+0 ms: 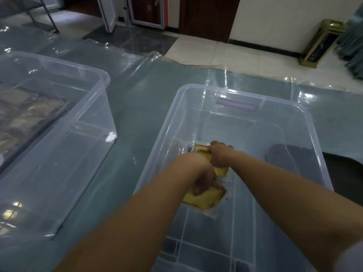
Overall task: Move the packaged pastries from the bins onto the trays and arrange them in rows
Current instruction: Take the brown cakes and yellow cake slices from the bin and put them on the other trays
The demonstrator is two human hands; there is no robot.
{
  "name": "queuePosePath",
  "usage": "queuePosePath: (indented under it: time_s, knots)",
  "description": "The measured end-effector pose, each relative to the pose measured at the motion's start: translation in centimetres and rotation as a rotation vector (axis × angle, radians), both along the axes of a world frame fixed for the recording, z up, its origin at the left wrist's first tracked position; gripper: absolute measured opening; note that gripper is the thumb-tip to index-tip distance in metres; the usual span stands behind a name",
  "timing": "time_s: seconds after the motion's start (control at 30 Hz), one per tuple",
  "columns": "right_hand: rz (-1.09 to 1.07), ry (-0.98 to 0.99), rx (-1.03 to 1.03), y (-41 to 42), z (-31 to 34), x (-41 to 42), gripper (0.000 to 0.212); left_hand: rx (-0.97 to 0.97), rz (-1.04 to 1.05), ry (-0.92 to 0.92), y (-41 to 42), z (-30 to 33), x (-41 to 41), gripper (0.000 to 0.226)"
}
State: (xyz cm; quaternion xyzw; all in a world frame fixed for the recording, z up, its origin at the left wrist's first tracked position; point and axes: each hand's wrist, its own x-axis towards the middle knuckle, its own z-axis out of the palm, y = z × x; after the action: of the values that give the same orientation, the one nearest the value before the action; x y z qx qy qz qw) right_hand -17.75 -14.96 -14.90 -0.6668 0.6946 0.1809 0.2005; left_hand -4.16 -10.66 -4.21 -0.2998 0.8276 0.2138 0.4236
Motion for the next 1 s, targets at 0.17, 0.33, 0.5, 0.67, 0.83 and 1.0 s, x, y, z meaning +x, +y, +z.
queuePosePath:
  time_s: [0.17,0.33,0.5,0.67,0.83,1.0]
  knots:
    - [-0.051,0.082,0.094,0.5,-0.4,-0.3,0.054,0.027,0.047,0.009,-0.2,-0.4,0.0,0.081]
    - [-0.321,-0.122,0.040,2.6,-0.8,-1.1,0.084,-0.025,0.037,0.032,0.0,-0.3,-0.1,0.081]
    - [-0.566,-0.104,0.080,3.5,0.9,-0.6,0.115,-0.013,0.051,-0.002,0.2,0.1,0.2,0.081]
    - [-0.383,-0.077,-0.110,5.3,8.3,-0.5,0.036,-0.064,0.076,0.048,0.7,2.9,1.1,0.077]
    - [-0.481,-0.545,-0.563,10.2,18.2,-3.4,0.012,-0.176,0.206,0.343,2.8,9.0,3.2,0.058]
    - [-0.545,-0.976,-0.755,21.3,25.7,-7.7,0.024,-0.220,0.487,0.931,7.4,13.2,4.5,0.048]
